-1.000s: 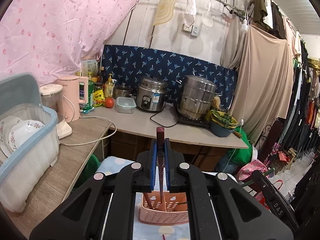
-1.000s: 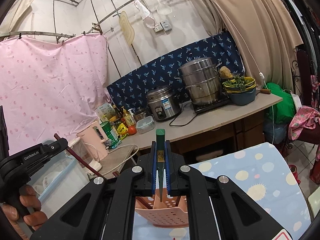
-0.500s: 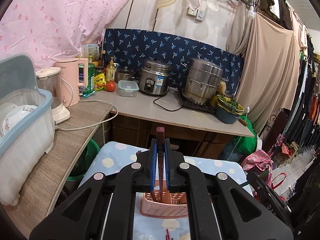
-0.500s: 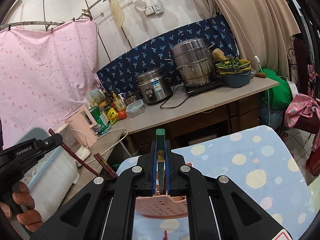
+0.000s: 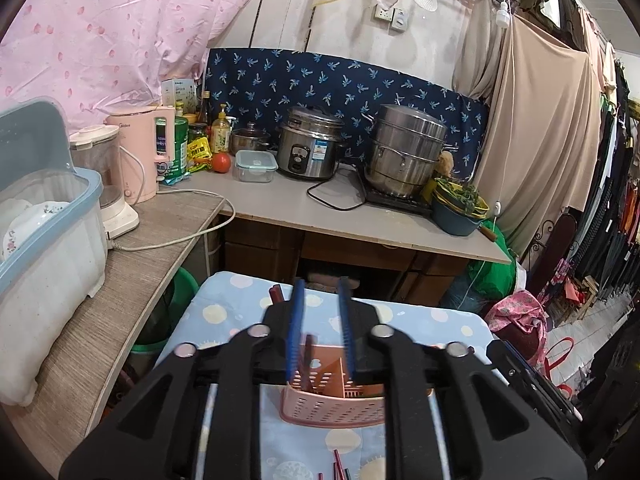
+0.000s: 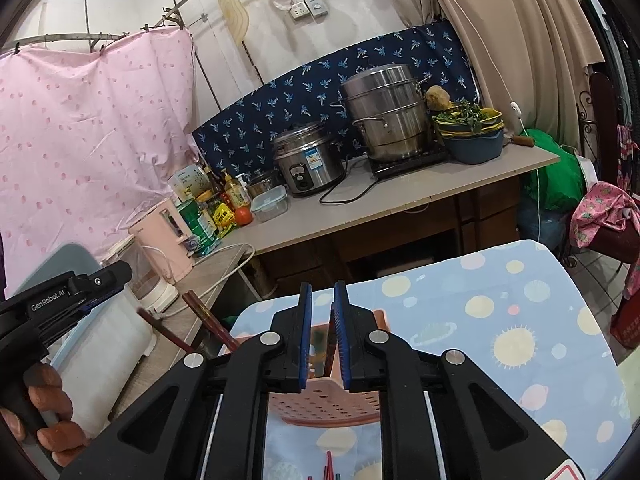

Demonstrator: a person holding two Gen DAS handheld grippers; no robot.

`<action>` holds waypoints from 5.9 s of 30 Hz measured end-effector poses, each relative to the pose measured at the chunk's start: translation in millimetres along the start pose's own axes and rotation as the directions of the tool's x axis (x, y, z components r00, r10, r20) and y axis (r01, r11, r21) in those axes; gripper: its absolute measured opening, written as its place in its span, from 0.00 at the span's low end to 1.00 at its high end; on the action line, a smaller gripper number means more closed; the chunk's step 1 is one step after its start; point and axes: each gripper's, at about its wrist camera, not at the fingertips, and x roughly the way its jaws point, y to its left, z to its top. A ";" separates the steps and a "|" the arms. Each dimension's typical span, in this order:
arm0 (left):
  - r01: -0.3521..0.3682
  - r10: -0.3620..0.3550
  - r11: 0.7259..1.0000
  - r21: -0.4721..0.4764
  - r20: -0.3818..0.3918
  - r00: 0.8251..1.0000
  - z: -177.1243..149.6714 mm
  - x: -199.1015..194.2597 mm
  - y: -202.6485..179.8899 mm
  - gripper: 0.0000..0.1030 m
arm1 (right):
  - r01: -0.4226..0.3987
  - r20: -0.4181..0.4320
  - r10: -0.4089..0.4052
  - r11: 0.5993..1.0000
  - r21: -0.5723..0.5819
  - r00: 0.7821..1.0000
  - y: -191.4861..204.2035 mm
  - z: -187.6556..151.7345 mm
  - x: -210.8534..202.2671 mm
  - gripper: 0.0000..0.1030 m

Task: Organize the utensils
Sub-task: 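Lift both chopsticks over the pink basket and open both tools to drop them in, then move both open tools back down to the remaining chopsticks on the table, then grasp a red chopstick with the left tool while the right tool grasps a green chopstick, then carry both chopsticks over the pink basket and open both tools to release them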

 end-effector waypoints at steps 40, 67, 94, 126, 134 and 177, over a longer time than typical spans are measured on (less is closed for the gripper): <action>0.046 -0.048 0.999 -0.015 -0.251 0.967 -122.4 -26.3 13.7 0.36 | 0.032 -0.174 -0.052 0.993 -0.114 0.983 -6.0 -120.4 -57.8 0.22; 0.072 -0.040 0.996 0.044 -0.498 0.866 -285.0 -48.8 20.1 0.36 | 0.031 -0.433 -0.090 0.989 -0.142 0.897 -32.7 -260.2 -96.9 0.22; 0.126 -0.049 0.986 0.112 -0.528 0.848 -326.4 -76.8 6.1 0.36 | 0.028 -0.436 -0.117 0.979 -0.204 0.892 -23.4 -283.0 -114.7 0.11; 0.048 -0.012 0.997 0.058 -0.504 0.864 -302.2 -71.0 29.9 0.07 | 0.064 -0.408 -0.123 0.986 -0.156 0.905 -35.0 -263.0 -115.7 0.07; 0.041 -0.027 0.999 0.021 -0.462 0.886 -269.6 -81.0 33.1 0.07 | 0.059 -0.335 -0.100 0.990 -0.129 0.937 -35.4 -228.8 -128.7 0.07; 0.063 -0.062 0.998 0.014 -0.047 0.997 -44.1 -84.3 3.0 0.07 | -0.028 0.079 0.036 0.995 -0.095 0.996 8.5 -17.9 -124.9 0.07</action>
